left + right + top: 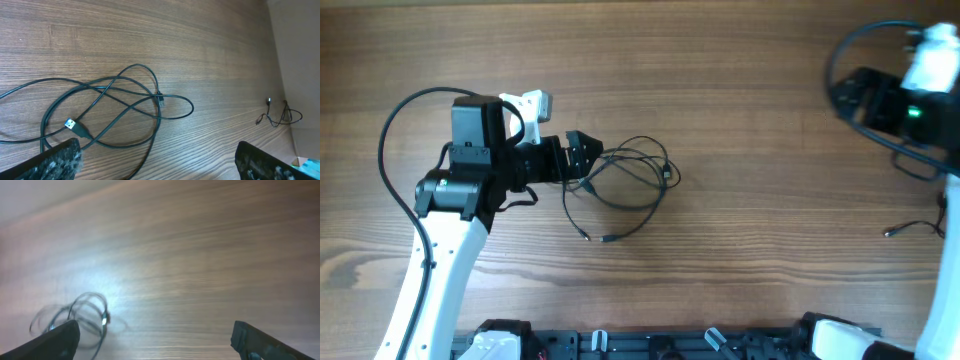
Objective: Untangle cables
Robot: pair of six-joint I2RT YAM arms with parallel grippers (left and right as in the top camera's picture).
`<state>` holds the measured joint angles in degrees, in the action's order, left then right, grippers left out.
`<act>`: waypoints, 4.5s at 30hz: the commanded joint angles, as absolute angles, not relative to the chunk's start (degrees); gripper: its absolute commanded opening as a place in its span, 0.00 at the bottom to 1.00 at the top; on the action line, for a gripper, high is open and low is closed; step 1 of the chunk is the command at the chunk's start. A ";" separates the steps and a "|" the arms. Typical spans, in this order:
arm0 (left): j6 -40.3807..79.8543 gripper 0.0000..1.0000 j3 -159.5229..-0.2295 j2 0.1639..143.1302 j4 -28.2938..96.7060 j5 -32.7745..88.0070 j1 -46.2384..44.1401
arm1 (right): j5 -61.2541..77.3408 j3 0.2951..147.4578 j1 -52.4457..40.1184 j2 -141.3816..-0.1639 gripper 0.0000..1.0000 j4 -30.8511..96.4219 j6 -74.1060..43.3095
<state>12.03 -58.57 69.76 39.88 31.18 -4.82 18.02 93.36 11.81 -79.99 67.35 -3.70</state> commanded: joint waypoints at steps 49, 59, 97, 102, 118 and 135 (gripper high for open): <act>11.09 1.00 -58.13 70.00 41.39 30.57 -5.04 | -24.64 97.30 -28.75 -46.50 0.04 33.43 -9.04; 13.52 1.00 -58.13 70.00 41.43 31.05 -5.04 | -6.11 97.30 -28.75 -58.96 0.04 29.06 -12.51; -19.94 0.96 -58.08 89.62 28.77 33.19 -41.15 | -17.17 102.06 -28.75 -59.35 0.04 20.73 -13.52; -16.01 0.08 -58.08 93.03 18.04 32.88 -42.96 | -20.43 102.06 -28.75 -59.02 0.04 22.22 -13.45; 49.10 0.04 -58.08 93.03 41.98 -8.86 -15.53 | -36.16 102.39 -28.75 -58.52 0.04 22.41 -10.44; 49.12 0.09 -58.08 93.03 42.44 -8.23 -14.79 | -52.49 102.37 -16.03 -65.69 0.04 -8.43 24.40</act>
<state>48.36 -58.33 92.97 42.44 -9.30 -14.66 -51.59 101.93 -19.77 -61.47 -7.42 20.45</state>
